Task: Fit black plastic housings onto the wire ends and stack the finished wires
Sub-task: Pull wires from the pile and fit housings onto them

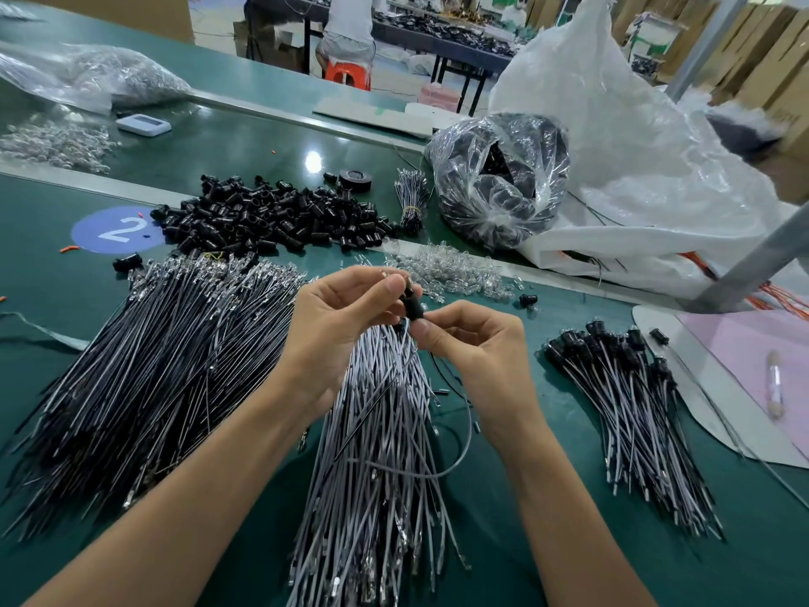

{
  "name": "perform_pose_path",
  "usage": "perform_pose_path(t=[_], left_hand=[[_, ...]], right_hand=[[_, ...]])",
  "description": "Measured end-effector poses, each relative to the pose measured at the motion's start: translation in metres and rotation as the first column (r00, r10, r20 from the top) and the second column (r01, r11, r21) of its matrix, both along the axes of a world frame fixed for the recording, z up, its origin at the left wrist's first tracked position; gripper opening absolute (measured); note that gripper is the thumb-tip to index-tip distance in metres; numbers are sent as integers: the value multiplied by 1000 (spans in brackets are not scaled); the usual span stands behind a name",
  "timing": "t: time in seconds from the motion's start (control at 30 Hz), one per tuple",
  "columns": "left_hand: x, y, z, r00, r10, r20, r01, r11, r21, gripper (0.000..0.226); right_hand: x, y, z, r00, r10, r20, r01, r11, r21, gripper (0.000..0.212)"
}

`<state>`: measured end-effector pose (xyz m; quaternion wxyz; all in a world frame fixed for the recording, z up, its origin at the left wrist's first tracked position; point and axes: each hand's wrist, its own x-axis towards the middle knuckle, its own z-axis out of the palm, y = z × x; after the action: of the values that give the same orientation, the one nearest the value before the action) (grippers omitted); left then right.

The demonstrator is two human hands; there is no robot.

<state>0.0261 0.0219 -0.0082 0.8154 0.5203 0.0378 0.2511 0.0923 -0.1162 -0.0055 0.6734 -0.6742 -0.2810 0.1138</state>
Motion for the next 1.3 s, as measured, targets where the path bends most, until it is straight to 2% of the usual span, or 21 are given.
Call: perform_pose_path(t=[0.3, 0.67, 0.9, 1.03, 1.3], left_hand=[[-3, 5, -1, 999, 1, 42, -2, 1000, 12, 12], [1, 2, 2, 993, 116, -6, -116, 993, -14, 8], [1, 2, 0, 996, 86, -3, -86, 992, -92, 10], [0, 5, 1, 998, 60, -20, -61, 995, -80, 8], [0, 2, 0, 1000, 19, -21, -21, 997, -75, 11]], right_hand=[[1, -1, -2, 999, -48, 11, 48, 999, -13, 8], [0, -1, -2, 998, -59, 35, 59, 998, 4, 3], [-3, 1, -5, 987, -127, 95, 121, 991, 61, 7], [-4, 2, -6, 984, -136, 112, 128, 989, 74, 6], [-3, 3, -9, 981, -97, 170, 97, 995, 9, 5]])
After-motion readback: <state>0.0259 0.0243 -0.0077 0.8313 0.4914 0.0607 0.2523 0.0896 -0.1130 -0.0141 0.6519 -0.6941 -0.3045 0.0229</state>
